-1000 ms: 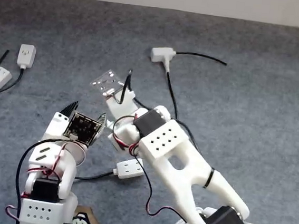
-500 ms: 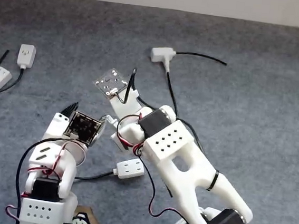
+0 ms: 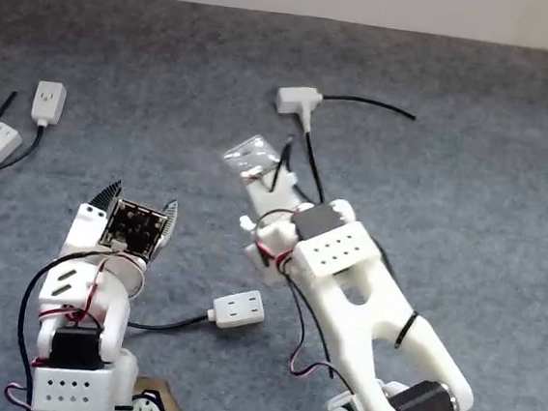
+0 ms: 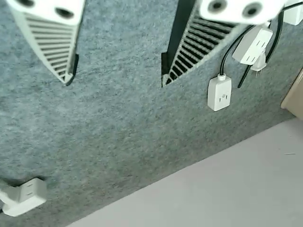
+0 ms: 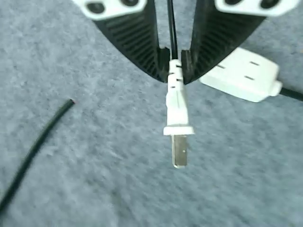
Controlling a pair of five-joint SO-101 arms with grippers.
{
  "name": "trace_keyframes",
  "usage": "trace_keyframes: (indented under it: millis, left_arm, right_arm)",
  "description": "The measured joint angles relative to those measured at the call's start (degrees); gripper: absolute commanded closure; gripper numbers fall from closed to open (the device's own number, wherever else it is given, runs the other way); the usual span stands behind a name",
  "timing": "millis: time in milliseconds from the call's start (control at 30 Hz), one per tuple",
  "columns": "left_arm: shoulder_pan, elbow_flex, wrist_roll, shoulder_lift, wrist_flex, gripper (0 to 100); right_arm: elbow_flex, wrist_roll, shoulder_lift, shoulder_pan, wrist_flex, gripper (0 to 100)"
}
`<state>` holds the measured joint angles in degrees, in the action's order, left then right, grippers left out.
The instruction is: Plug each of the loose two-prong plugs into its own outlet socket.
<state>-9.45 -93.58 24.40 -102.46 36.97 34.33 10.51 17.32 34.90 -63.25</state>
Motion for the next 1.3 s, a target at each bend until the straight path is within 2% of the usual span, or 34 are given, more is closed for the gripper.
trace_keyframes:
  millis: [133,367,500,600,833,1067,1300]
  left_arm:
    - [0.1,0.3,0.0,0.0,0.0,72]
    - [0.1,0.3,0.0,0.0,0.0,72]
    - [0.1,0.3,0.0,0.0,0.0,72]
    - [0.1,0.3,0.0,0.0,0.0,72]
    - [0.1,0.3,0.0,0.0,0.0,72]
    - [0.1,0.3,0.0,0.0,0.0,72]
    - [0.1,0.3,0.0,0.0,0.0,72]
  right_arm:
    - [0.1,1.0,-1.4,-1.7,1.0,99.2]
    - [-2.3,1.1,-18.0,-2.5,1.9,99.2]
    - [-6.9,1.2,-22.5,-2.5,0.3,99.2]
    - [-9.9,1.2,-23.5,-2.5,-1.7,98.4]
    - [-11.3,2.3,-23.5,-0.8,-3.2,84.2]
    - [-11.3,9.4,-23.5,0.7,-3.2,84.0]
    - [-11.3,10.5,-23.5,0.7,-1.4,84.0]
